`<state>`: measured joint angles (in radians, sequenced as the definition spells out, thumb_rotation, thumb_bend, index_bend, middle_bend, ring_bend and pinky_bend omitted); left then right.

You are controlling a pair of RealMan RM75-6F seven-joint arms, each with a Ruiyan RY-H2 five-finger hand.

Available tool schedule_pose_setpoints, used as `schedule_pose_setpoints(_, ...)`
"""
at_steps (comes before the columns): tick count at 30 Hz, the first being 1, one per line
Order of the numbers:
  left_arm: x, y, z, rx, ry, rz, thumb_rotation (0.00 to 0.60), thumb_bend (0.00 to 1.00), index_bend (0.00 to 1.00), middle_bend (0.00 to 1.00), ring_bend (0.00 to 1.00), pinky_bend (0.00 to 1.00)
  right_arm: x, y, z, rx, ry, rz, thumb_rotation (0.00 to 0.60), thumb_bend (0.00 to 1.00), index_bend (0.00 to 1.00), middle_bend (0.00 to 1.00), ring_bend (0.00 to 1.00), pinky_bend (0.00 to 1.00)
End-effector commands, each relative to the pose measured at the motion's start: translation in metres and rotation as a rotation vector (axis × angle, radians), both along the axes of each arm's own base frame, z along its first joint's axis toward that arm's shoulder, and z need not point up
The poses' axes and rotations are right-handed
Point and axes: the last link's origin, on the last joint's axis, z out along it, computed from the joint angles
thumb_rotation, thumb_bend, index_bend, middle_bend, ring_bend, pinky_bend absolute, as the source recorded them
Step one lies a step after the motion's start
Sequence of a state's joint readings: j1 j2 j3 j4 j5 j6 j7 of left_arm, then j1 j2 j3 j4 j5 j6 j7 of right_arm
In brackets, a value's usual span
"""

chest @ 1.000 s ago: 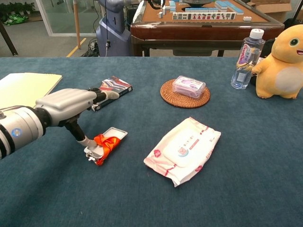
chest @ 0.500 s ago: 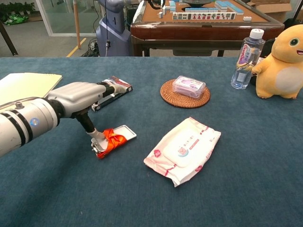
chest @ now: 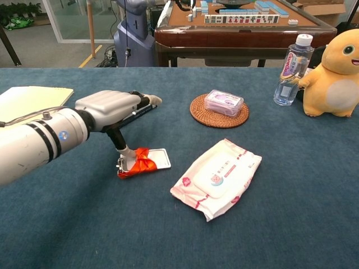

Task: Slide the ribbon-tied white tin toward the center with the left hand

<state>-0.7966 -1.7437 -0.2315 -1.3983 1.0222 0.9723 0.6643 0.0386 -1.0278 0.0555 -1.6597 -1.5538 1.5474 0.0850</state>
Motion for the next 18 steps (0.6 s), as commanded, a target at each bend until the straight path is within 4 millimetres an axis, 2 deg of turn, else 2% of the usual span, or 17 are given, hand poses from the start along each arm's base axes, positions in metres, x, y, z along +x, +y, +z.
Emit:
schedule_pose_setpoints(1,0.004,0.005,-0.001,0.007,0.003,0.000,0.600,0.00,0.00,0.00,0.00,0.24,0.000,0.000,0.000,-0.001,-0.001,0.000,0.600,0.01,0.28,0.44,0.35,0.58)
schedule_pose_setpoints(11,0.012,0.022,-0.004,0.041,0.028,0.012,0.600,0.00,0.00,0.00,0.00,0.25,-0.001,0.001,0.003,-0.012,-0.008,0.001,0.600,0.01,0.28,0.44,0.35,0.58)
schedule_pose_setpoints(18,0.009,0.014,0.013,0.072,0.030,0.002,0.600,0.00,0.00,0.00,0.00,0.25,0.000,0.002,0.002,-0.007,-0.006,0.005,0.600,0.01,0.28,0.44,0.35,0.58)
